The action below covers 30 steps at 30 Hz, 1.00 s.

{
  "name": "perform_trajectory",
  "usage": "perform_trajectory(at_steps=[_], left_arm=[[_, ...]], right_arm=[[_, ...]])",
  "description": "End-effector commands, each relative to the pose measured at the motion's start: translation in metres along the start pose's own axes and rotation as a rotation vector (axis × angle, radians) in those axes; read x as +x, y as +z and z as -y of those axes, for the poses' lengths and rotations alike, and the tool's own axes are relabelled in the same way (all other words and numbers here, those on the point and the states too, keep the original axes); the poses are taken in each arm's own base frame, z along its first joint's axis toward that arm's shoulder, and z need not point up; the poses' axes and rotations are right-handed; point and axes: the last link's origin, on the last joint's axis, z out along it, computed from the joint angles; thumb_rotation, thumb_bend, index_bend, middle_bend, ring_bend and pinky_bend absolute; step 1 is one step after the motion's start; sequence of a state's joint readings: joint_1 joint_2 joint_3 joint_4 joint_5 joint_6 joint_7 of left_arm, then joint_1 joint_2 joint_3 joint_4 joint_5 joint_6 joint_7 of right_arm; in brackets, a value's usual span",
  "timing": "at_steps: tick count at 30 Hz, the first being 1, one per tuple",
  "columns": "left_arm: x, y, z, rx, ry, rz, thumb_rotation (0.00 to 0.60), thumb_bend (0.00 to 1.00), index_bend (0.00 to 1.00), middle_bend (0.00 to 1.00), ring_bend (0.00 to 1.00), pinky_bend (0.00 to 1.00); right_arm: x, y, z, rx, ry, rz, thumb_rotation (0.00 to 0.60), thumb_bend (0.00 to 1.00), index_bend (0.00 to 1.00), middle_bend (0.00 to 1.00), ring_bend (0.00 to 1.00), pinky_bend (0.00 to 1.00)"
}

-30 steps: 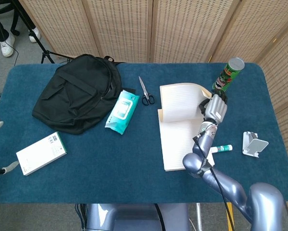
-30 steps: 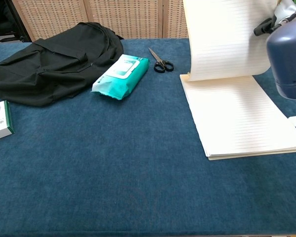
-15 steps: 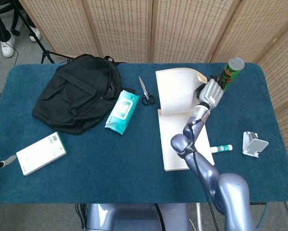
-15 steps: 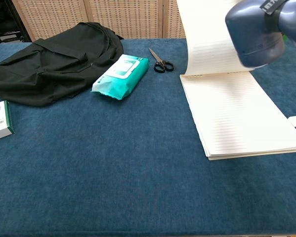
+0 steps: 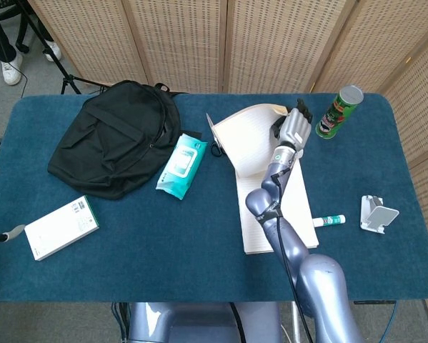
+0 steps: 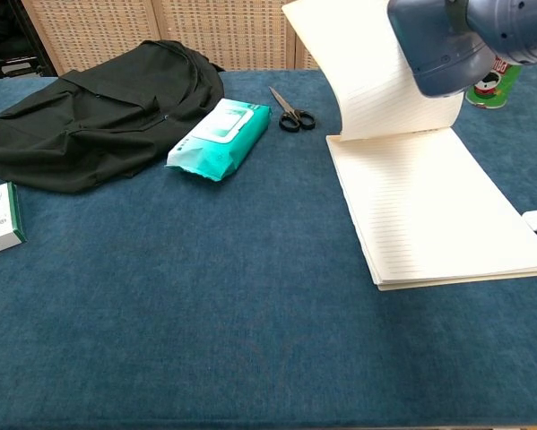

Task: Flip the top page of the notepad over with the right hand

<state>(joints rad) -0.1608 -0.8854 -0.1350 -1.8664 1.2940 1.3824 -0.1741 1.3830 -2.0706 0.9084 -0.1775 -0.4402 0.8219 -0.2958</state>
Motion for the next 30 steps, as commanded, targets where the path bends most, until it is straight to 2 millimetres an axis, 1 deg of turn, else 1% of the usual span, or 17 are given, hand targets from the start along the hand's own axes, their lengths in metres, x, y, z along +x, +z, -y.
perform_trajectory(at_steps=[1, 4, 12, 19, 21, 25, 28, 30], left_arm=[[-0.001, 0.0, -0.001, -0.002, 0.001, 0.003, 0.6, 0.0, 0.0, 0.0, 0.0, 0.0], [-0.001, -0.001, -0.002, -0.009, 0.001, 0.005, 0.6, 0.0, 0.0, 0.0, 0.0, 0.0], [0.0, -0.006, -0.003, -0.027, -0.007, 0.003, 0.6, 0.0, 0.0, 0.0, 0.0, 0.0], [0.001, -0.007, -0.003, -0.043, -0.011, 0.006, 0.6, 0.0, 0.0, 0.0, 0.0, 0.0], [0.0, -0.008, -0.004, -0.054, -0.008, 0.013, 0.6, 0.0, 0.0, 0.0, 0.0, 0.0], [-0.001, -0.01, -0.005, -0.066, -0.003, 0.017, 0.6, 0.0, 0.0, 0.0, 0.0, 0.0], [-0.001, -0.011, -0.006, -0.074, 0.001, 0.018, 0.6, 0.0, 0.0, 0.0, 0.0, 0.0], [-0.002, -0.013, -0.006, -0.081, 0.003, 0.02, 0.6, 0.0, 0.0, 0.0, 0.0, 0.0]], right_arm=[[0.006, 0.002, 0.0, 0.026, 0.007, -0.031, 0.6, 0.0, 0.0, 0.0, 0.0, 0.0], [0.009, 0.003, -0.001, 0.057, -0.016, -0.052, 0.6, 0.0, 0.0, 0.0, 0.0, 0.0], [0.02, 0.005, -0.003, 0.058, -0.022, -0.1, 0.6, 0.0, 0.0, 0.0, 0.0, 0.0], [0.021, 0.003, -0.008, 0.075, -0.065, -0.105, 0.6, 0.0, 0.0, 0.0, 0.0, 0.0], [0.018, 0.002, -0.015, 0.096, -0.105, -0.087, 0.6, 0.0, 0.0, 0.0, 0.0, 0.0], [0.019, 0.0, -0.028, 0.137, -0.158, -0.062, 0.6, 0.0, 0.0, 0.0, 0.0, 0.0], [0.027, -0.005, -0.038, 0.177, -0.178, -0.041, 0.6, 0.0, 0.0, 0.0, 0.0, 0.0], [0.037, -0.012, -0.046, 0.208, -0.196, -0.028, 0.6, 0.0, 0.0, 0.0, 0.0, 0.0]])
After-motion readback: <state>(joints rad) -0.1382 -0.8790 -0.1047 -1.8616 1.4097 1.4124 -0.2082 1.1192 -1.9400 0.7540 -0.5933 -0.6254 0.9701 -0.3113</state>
